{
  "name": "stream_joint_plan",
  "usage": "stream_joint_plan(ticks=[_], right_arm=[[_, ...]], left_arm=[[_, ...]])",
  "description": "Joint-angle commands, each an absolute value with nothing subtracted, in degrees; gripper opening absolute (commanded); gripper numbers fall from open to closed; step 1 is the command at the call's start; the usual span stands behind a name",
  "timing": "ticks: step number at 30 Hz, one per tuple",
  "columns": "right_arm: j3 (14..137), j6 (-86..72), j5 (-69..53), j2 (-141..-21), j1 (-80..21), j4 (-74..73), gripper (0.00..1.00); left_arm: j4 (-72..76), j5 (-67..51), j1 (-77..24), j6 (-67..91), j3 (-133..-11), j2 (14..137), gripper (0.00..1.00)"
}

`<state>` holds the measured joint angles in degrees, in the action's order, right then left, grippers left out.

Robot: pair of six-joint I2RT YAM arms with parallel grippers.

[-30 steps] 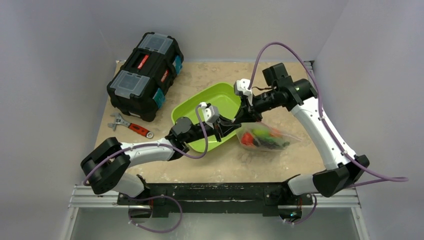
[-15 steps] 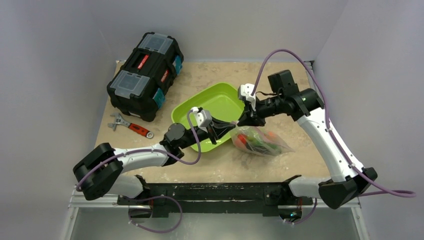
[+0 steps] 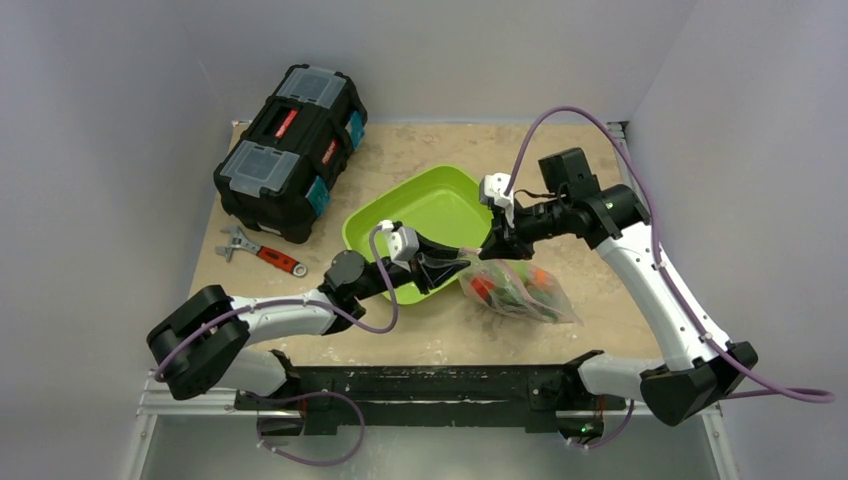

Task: Open the zip-top bag and remove the fake food
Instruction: Unzip the zipper food storage bag at the center of the board.

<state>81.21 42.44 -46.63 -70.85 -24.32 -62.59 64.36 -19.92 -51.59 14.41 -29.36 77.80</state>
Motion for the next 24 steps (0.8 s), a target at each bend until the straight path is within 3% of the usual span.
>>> stream_joint_plan(ticks=[1,3,5,12,18,24], right_arm=[[80.96,42.08,-48.57,-70.40,-23.96,-63.22,0.00],[80.99,42.39,-48.33,-70.56,-23.99,-63.63,0.00],[81.03,42.77,-47.85,-70.75,-23.97,-63.93,0.00],[81.66,44.92,-48.19,-71.70,-23.94,-65.06,0.00],[82.08,46.15,-48.77,-72.15,-23.99,-65.97,0.00],[82.09,46.36,-49.04,-72.35,-23.95,-66.18,0.00]], left_arm=[[67.96,-23.80,-50.21,14.74,-29.03,76.14,0.35],[66.00,-24.93,-49.34,14.68,-28.56,74.44,0.52],[63.86,-26.08,-48.12,14.68,-28.10,72.75,0.61],[53.63,-27.77,-47.11,9.95,-28.03,67.30,0.79],[43.57,-29.69,-47.11,4.01,-30.87,64.40,0.82],[39.53,-33.60,-47.18,2.76,-37.75,68.59,0.72]])
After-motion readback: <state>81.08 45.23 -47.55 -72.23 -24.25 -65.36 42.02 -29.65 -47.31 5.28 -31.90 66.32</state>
